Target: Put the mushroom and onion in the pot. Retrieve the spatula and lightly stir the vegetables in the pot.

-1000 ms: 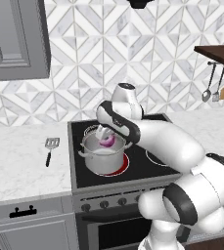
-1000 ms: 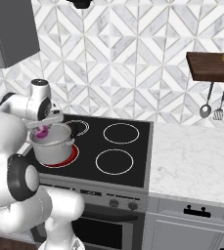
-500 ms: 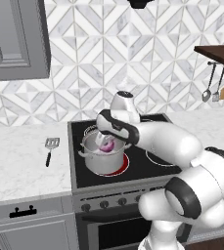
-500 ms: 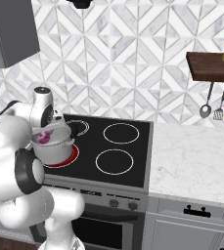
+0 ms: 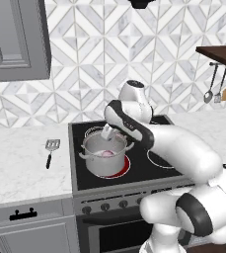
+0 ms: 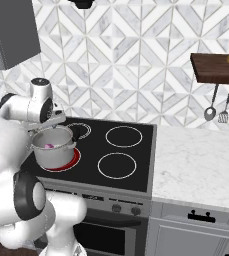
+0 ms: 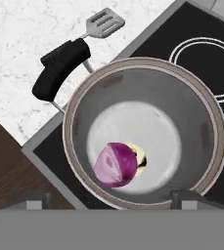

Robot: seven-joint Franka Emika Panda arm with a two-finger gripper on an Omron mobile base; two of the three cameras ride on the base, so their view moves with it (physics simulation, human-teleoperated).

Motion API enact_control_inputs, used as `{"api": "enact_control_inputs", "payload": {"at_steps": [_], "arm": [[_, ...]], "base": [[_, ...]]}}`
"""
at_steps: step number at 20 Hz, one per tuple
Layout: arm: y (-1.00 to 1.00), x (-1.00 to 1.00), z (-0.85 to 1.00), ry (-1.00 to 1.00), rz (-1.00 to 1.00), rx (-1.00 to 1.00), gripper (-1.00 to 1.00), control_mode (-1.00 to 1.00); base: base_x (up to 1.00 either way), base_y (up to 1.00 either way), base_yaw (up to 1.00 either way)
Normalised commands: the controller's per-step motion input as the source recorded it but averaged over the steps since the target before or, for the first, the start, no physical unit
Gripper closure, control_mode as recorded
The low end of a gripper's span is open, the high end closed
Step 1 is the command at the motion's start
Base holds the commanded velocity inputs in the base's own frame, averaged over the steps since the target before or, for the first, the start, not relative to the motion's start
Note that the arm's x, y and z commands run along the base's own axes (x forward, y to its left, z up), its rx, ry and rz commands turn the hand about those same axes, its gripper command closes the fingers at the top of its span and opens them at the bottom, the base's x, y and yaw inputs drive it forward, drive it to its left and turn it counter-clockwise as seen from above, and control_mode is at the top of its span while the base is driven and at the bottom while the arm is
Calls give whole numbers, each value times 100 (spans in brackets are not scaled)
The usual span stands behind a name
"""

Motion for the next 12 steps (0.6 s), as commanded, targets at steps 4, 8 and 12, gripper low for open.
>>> {"api": "enact_control_inputs", "payload": {"at_steps": [4, 8, 12], "arm": [[39, -100, 91, -5, -4, 0, -100, -100], [80, -100, 54, 3, -10, 0, -100, -100], [100, -100, 13, 7, -18, 0, -100, -100]], "base": [[0, 0, 0], [0, 0, 0], [0, 0, 0]]}}
